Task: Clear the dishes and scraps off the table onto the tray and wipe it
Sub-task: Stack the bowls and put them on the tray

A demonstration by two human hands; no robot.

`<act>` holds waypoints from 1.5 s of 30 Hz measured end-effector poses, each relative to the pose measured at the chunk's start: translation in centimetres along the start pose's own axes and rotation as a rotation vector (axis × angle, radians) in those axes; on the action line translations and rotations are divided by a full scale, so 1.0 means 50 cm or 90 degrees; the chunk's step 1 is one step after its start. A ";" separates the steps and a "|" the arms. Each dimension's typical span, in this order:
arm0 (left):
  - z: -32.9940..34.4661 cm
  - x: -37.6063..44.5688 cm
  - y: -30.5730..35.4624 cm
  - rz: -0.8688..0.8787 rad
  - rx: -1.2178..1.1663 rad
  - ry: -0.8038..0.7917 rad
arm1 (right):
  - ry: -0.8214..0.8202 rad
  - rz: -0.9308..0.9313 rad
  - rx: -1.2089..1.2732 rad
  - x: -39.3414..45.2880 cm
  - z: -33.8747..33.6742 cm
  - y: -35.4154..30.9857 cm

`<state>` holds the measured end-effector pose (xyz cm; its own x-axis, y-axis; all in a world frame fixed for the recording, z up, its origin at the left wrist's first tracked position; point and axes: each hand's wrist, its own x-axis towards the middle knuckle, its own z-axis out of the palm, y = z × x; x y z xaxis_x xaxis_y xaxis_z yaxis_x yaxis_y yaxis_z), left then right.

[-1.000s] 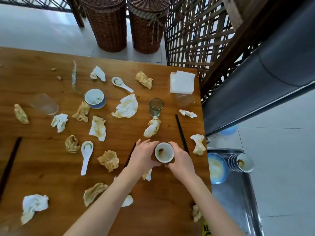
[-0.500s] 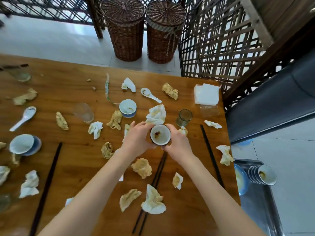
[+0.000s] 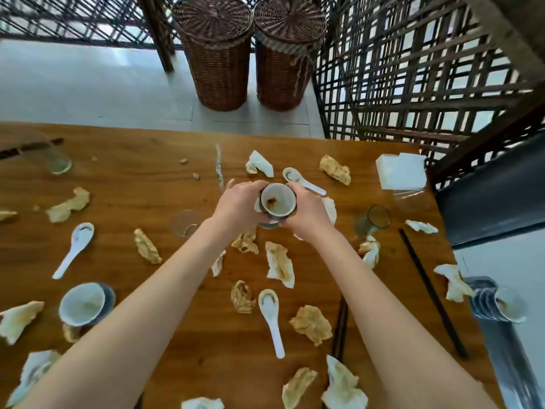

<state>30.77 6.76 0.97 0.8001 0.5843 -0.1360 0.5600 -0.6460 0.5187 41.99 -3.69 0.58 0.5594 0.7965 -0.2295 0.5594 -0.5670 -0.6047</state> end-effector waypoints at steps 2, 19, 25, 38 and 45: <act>0.004 0.005 -0.012 -0.013 -0.002 -0.015 | -0.009 0.006 -0.005 0.009 0.010 -0.001; 0.021 -0.020 -0.043 -0.106 -0.093 -0.035 | -0.009 0.093 0.114 0.015 0.068 0.032; 0.052 -0.044 -0.051 -0.167 -0.128 0.022 | 0.075 0.096 0.218 0.013 0.135 0.050; 0.042 -0.092 -0.050 -0.178 -0.158 0.049 | 0.157 0.048 0.225 0.005 0.145 0.046; -0.013 -0.196 -0.032 -0.179 -0.167 0.102 | 0.129 0.010 0.236 -0.085 0.095 0.024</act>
<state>21.86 2.40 2.03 0.5686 0.8026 -0.1802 0.6609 -0.3154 0.6810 37.37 -6.77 -2.80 0.6956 0.7101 -0.1086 0.3130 -0.4356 -0.8439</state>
